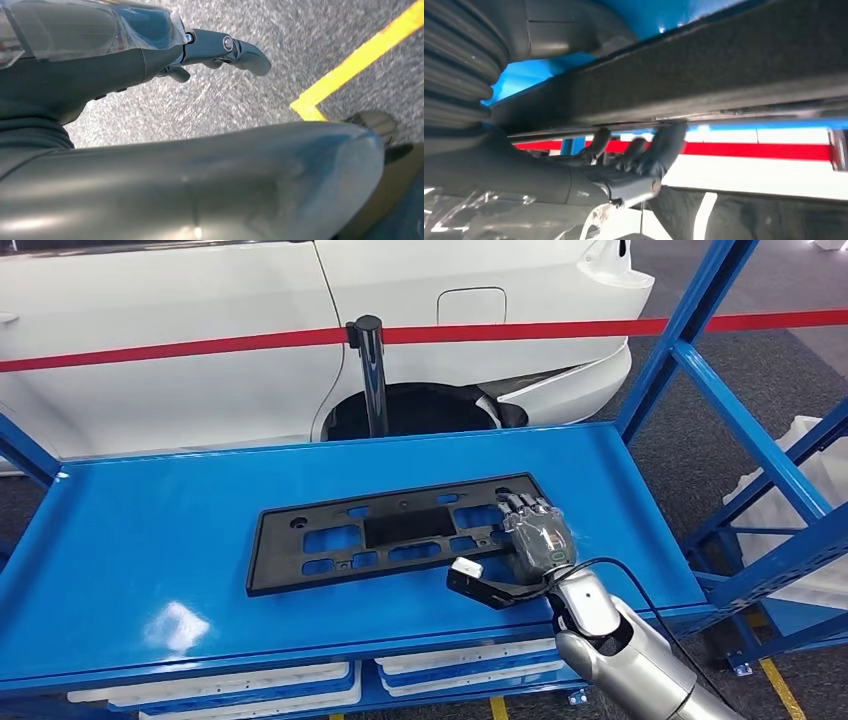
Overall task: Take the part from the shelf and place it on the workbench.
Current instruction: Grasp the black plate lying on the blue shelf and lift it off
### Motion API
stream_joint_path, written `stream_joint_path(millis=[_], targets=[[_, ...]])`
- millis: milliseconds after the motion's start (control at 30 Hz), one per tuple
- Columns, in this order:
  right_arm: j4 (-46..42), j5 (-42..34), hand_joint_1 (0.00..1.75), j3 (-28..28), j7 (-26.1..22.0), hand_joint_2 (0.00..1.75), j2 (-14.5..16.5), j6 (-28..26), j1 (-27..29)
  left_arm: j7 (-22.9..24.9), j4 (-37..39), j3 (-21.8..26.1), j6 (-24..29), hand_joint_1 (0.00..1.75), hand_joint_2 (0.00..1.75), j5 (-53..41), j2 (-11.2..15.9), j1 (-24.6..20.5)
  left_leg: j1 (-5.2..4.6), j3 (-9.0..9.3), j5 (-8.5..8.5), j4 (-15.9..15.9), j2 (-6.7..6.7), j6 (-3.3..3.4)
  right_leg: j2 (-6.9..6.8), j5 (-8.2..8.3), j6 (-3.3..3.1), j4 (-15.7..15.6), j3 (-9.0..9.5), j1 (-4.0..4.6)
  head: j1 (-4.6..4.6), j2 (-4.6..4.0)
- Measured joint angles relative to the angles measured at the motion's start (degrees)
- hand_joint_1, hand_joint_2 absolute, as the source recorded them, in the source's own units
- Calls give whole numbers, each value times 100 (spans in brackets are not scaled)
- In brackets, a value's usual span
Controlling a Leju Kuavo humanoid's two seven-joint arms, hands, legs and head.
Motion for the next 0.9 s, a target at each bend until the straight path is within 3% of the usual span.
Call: stream_joint_path(millis=[33,133,200,367,433,500,533,567,600,667,733,833,900], targets=[[16,19,175,-4,-15,175,-1,-10,-3,-3,0,0,-1,0,0,0,-1,4,-4,9,-3,1,-2,2,0,79,-6,-32,15,1,0,0],[28,62,175,-21,-42,175,-1,-39,-22,-9,0,0,-2,0,0,0,-3,2,-12,55,-27,6,-21,-20,-6,616,-39,-1182,594,2,0,0],[28,87,175,-29,-51,175,1,-57,-32,-16,0,-1,-2,0,0,0,-4,-5,-37,66,-48,15,-29,-55,-6,743,-64,-1668,834,16,0,0],[2,160,175,-61,-69,175,17,-126,-60,-38,0,-2,-2,0,0,0,-7,-4,-16,35,-123,93,-38,-175,-21,767,-208,-1739,861,38,-3,0],[-33,170,175,-67,-73,175,20,-158,-79,-38,0,-3,-2,0,0,0,-10,-2,2,-197,-427,613,-25,-233,-50,783,-263,-1760,875,22,-9,0],[-76,183,175,-82,-55,175,20,-233,-86,-35,0,-3,-2,0,0,0,-13,5,13,-578,-786,1422,-19,-272,-65,779,-284,-1759,875,27,-12,0],[-107,186,175,-99,-39,175,20,-274,-89,-30,0,-4,-2,0,0,0,-13,10,21,-718,-864,1705,-18,-282,-67,778,-286,-1758,875,28,-13,0],[-151,176,175,-121,-19,175,18,-309,-92,-21,0,-3,-2,0,0,0,-13,14,30,-763,-836,1779,-17,-288,-63,777,-286,-1756,876,24,-12,0],[-212,150,175,-152,5,175,14,-331,-96,-11,0,-3,-2,0,0,0,-12,16,44,-692,-700,1608,-15,-297,-54,775,-281,-1752,876,12,-12,0],[-363,63,175,-222,50,175,7,-343,-121,1,1,-2,-2,0,0,0,-14,16,85,-315,-302,786,-12,-335,-35,762,-249,-1730,874,-15,-12,0],[-528,-47,175,-303,84,175,-9,-346,-167,2,5,-2,-2,0,0,0,-23,13,93,-43,-85,182,-31,-329,-6,744,-178,-1696,851,-12,-9,0],[-793,-499,175,-442,102,175,-44,-455,-215,-5,9,-2,-2,0,0,0,-31,9,49,-19,-52,76,-43,-192,26,757,-62,-1712,831,-22,5,0],[-976,-1183,175,-557,79,175,-82,-642,-219,-26,9,-2,-2,0,0,0,-32,6,51,-15,-22,56,-38,-98,17,629,-13,-1548,758,-42,8,0]])
